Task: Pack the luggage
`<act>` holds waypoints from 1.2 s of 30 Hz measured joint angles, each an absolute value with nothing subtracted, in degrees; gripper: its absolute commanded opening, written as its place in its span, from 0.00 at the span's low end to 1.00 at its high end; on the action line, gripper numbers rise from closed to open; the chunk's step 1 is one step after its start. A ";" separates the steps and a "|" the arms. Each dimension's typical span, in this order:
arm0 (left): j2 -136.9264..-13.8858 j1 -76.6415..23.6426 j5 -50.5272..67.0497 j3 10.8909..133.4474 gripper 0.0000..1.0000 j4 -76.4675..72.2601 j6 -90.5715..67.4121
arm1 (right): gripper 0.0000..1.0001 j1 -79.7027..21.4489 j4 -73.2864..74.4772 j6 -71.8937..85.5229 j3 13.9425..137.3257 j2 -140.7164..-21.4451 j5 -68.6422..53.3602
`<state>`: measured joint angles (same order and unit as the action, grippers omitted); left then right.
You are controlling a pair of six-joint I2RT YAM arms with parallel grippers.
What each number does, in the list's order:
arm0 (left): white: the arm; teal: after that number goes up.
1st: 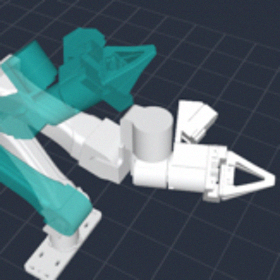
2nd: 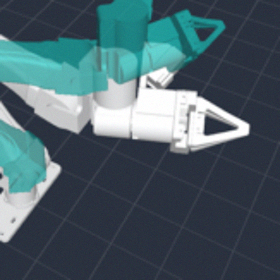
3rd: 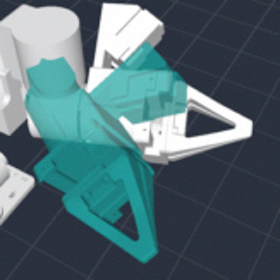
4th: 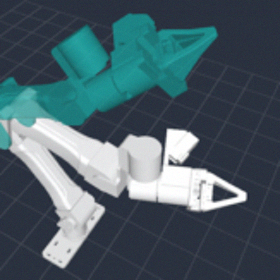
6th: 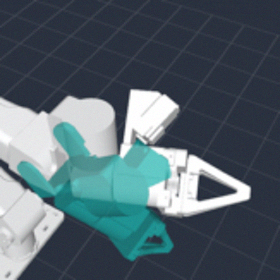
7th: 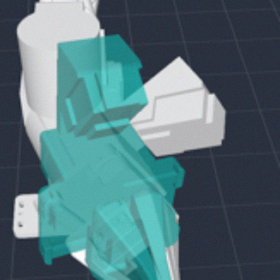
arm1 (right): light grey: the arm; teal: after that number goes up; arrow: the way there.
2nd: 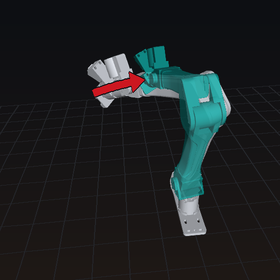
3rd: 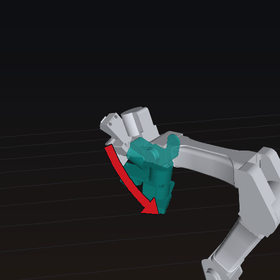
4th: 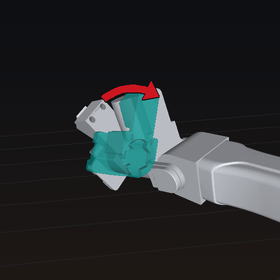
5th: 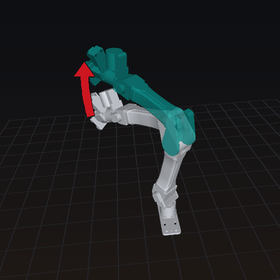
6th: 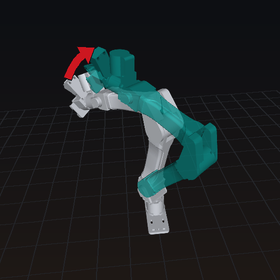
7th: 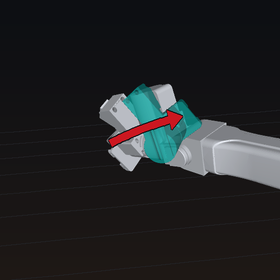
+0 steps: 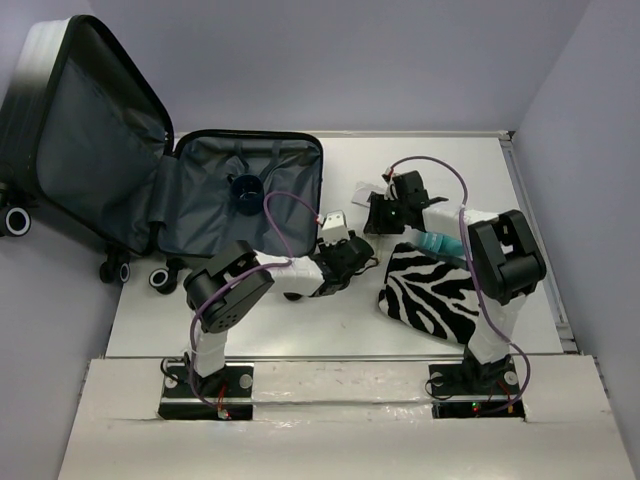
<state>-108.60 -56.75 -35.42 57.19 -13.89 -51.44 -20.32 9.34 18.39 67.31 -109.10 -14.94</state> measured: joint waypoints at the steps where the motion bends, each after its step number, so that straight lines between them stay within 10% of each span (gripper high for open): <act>1: -108.73 -56.53 -35.44 57.19 0.57 -14.22 -51.33 | 0.49 -20.25 8.67 18.39 66.41 -108.68 -15.46; 10: -110.19 -55.94 -37.71 57.87 0.53 -16.05 -51.03 | 0.29 -20.99 4.40 19.75 58.59 -104.90 -20.47; 16: -110.19 -55.11 -38.02 56.73 0.09 -17.87 -49.98 | 0.28 -21.15 2.35 20.62 56.51 -104.01 -20.97; 21: -110.13 -55.00 -38.06 55.94 0.06 -18.87 -48.56 | 0.29 -21.19 2.33 21.41 55.92 -103.26 -20.12; 28: -109.32 -55.02 -36.53 54.61 0.06 -20.64 -48.47 | 0.61 -22.00 4.36 23.14 52.64 -98.52 -16.05; 36: -100.40 -56.69 -36.18 50.33 0.06 -17.58 -47.94 | 0.70 -21.65 7.44 24.32 49.91 -83.96 -9.80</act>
<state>-100.40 -56.69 -36.18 50.33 -17.58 -47.94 -21.65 7.44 24.32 49.91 -83.96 -9.80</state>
